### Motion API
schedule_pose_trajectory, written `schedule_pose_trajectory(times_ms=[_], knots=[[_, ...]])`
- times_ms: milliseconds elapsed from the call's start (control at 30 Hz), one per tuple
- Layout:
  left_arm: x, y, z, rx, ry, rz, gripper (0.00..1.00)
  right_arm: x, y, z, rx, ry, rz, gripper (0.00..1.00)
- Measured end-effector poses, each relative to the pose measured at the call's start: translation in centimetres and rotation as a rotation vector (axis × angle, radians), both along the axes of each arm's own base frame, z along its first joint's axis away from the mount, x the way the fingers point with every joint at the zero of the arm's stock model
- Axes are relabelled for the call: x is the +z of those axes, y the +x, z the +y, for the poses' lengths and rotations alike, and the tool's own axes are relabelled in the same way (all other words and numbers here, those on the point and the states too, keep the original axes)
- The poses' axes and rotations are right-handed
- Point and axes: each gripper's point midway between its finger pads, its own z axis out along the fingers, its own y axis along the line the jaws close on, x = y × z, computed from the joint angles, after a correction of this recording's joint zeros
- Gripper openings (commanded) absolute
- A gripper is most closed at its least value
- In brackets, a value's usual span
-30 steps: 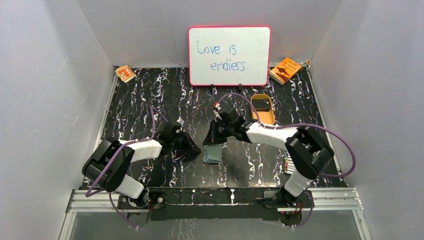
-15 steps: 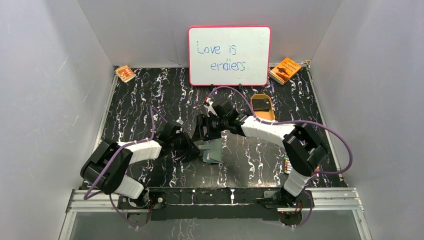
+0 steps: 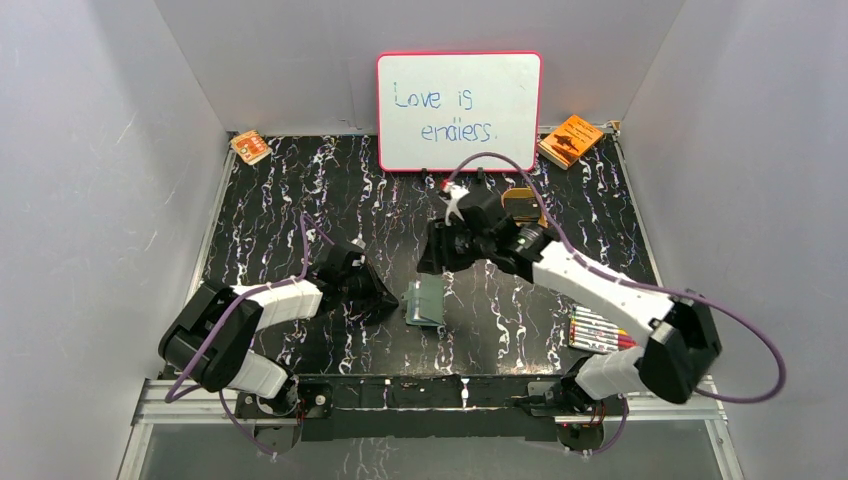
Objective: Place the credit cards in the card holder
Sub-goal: Close the card holder at the center of the board.
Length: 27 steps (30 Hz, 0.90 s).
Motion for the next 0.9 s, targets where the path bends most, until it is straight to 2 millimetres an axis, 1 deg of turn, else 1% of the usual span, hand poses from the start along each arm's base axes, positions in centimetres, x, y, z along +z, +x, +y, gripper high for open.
schedule_pose_trajectory(times_ms=[33,67,100,167,267,367,433,633,733,833,867,900], knots=[[0.0,0.0,0.0,0.0,0.002,0.001,0.0,0.0,-0.2,-0.8,-0.015,-0.003,-0.012,0.27],[0.0,0.0,0.1,0.001,0.003,0.001,0.0,-0.4,-0.5,-1.6,-0.026,-0.011,-0.013,0.21],[0.0,0.0,0.1,0.002,0.005,0.001,0.0,-1.2,-0.9,-2.2,-0.037,-0.022,-0.004,0.17],[0.0,0.0,0.2,0.005,0.01,0.001,0.0,-3.3,-1.4,-3.0,-0.049,-0.055,0.031,0.14],[0.0,-0.1,0.5,0.01,0.022,-0.002,0.0,-7.1,-2.3,-3.4,-0.044,-0.118,0.122,0.13],[0.0,-0.1,0.5,0.01,0.024,-0.001,0.0,-9.3,-2.4,-2.5,-0.03,-0.131,0.182,0.13],[0.0,-0.1,0.5,0.01,0.024,-0.002,0.0,-10.2,-2.3,-1.8,-0.022,-0.122,0.212,0.12],[0.0,-0.1,0.5,0.011,0.023,-0.004,0.0,-12.0,-1.8,0.1,-0.003,-0.118,0.259,0.1],[0.1,-0.3,1.0,0.024,0.038,-0.008,0.0,-12.9,-1.7,0.5,-0.002,-0.133,0.275,0.13],[0.1,-0.6,2.0,0.048,0.074,-0.009,0.01,-13.8,-1.7,0.7,-0.003,-0.152,0.291,0.16],[0.2,-0.7,2.3,0.057,0.09,-0.009,0.04,-14.1,-1.7,0.7,-0.004,-0.158,0.295,0.17],[0.2,-0.8,2.7,0.065,0.104,-0.009,0.1,-14.3,-1.8,0.7,-0.005,-0.164,0.301,0.17]])
